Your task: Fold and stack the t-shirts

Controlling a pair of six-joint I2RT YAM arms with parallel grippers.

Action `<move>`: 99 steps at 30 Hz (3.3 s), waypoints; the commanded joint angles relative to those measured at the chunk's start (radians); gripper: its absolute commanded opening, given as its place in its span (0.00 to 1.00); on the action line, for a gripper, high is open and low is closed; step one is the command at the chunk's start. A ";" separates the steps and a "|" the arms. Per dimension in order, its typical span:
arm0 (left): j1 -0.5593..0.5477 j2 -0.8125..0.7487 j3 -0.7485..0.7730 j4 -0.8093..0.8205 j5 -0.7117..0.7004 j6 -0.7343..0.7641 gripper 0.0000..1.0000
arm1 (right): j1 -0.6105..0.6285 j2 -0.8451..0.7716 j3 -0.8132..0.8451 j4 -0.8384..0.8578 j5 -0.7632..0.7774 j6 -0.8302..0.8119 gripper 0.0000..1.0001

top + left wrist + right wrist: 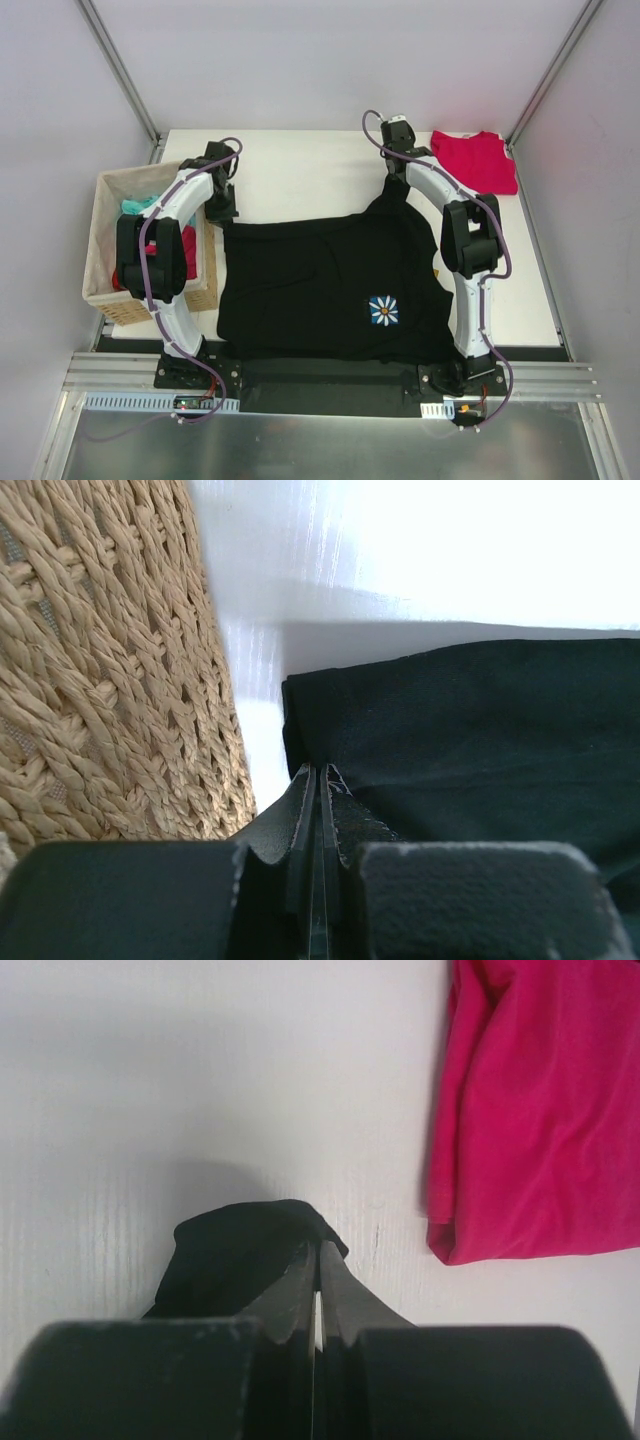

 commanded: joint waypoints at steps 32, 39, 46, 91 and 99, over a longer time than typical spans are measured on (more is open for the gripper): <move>-0.133 -1.210 -0.148 0.293 0.230 0.075 0.00 | 0.659 -1.384 -0.442 0.043 0.164 -0.252 0.01; -0.133 -1.378 -0.057 0.302 0.253 0.090 0.00 | 0.723 -1.564 -0.431 0.075 0.039 -0.298 0.01; -0.133 -1.313 0.157 0.313 0.180 0.132 0.00 | 0.721 -1.465 -0.203 0.132 0.093 -0.504 0.01; -0.131 -0.942 0.501 0.515 0.092 0.173 0.00 | 0.517 -1.013 0.194 0.665 0.117 -1.003 0.01; -0.131 -0.939 0.485 0.520 0.092 0.170 0.00 | 0.548 -1.027 0.118 0.828 0.153 -1.230 0.01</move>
